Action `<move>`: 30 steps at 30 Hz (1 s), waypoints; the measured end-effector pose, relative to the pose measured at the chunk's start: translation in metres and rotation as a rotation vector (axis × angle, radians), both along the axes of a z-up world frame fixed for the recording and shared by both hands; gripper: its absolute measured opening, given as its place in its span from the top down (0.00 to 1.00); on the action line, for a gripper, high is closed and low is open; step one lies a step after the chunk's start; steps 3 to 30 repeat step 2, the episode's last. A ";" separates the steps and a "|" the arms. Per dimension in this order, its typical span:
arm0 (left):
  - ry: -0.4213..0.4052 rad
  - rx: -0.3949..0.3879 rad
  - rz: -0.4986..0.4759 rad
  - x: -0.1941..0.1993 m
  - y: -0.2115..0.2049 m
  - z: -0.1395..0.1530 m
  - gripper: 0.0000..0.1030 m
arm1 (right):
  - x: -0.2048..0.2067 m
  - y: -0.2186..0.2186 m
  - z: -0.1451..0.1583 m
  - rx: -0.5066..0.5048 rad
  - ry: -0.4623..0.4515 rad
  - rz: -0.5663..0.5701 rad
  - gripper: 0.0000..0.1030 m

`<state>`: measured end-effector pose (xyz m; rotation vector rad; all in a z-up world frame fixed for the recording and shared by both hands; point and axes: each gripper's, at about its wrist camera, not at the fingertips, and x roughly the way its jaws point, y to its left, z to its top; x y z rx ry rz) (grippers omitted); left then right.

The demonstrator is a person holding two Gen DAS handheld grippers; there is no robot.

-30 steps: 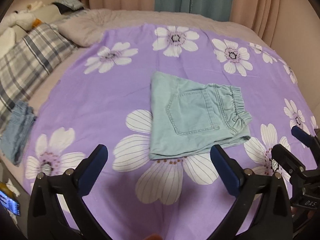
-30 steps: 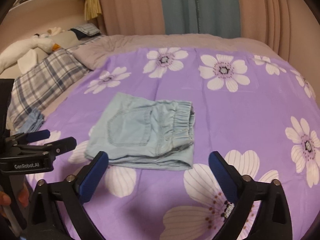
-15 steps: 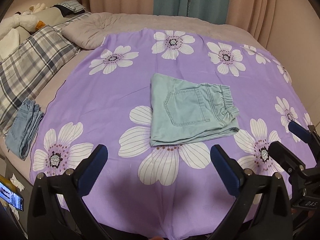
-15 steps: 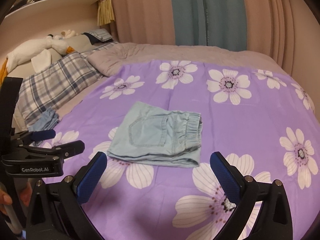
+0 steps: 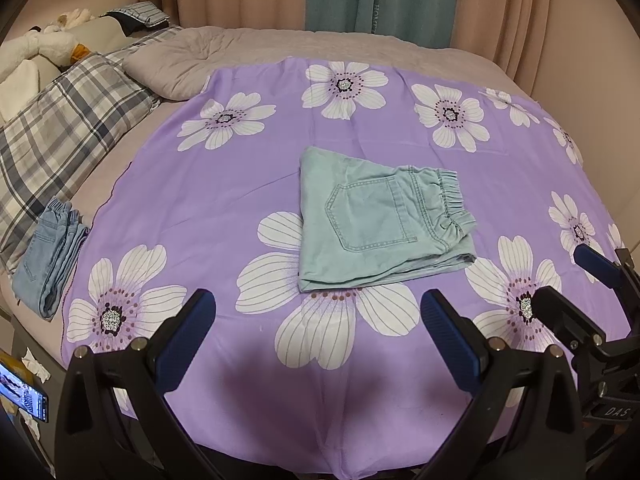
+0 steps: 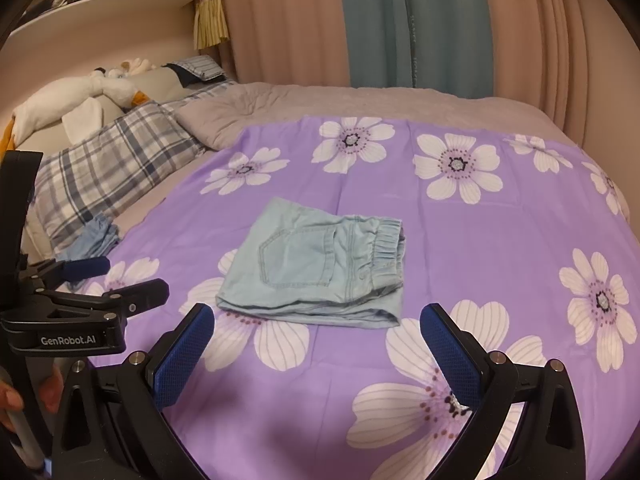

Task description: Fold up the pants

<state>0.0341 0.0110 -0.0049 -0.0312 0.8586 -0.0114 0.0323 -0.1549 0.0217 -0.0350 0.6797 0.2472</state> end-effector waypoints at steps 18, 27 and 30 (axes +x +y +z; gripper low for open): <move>0.002 0.003 -0.001 0.000 0.000 0.000 0.01 | 0.000 0.000 0.000 -0.001 -0.002 0.000 0.01; 0.002 0.003 -0.001 0.000 0.000 0.000 0.01 | 0.000 0.000 0.000 -0.001 -0.002 0.000 0.01; 0.002 0.003 -0.001 0.000 0.000 0.000 0.01 | 0.000 0.000 0.000 -0.001 -0.002 0.000 0.01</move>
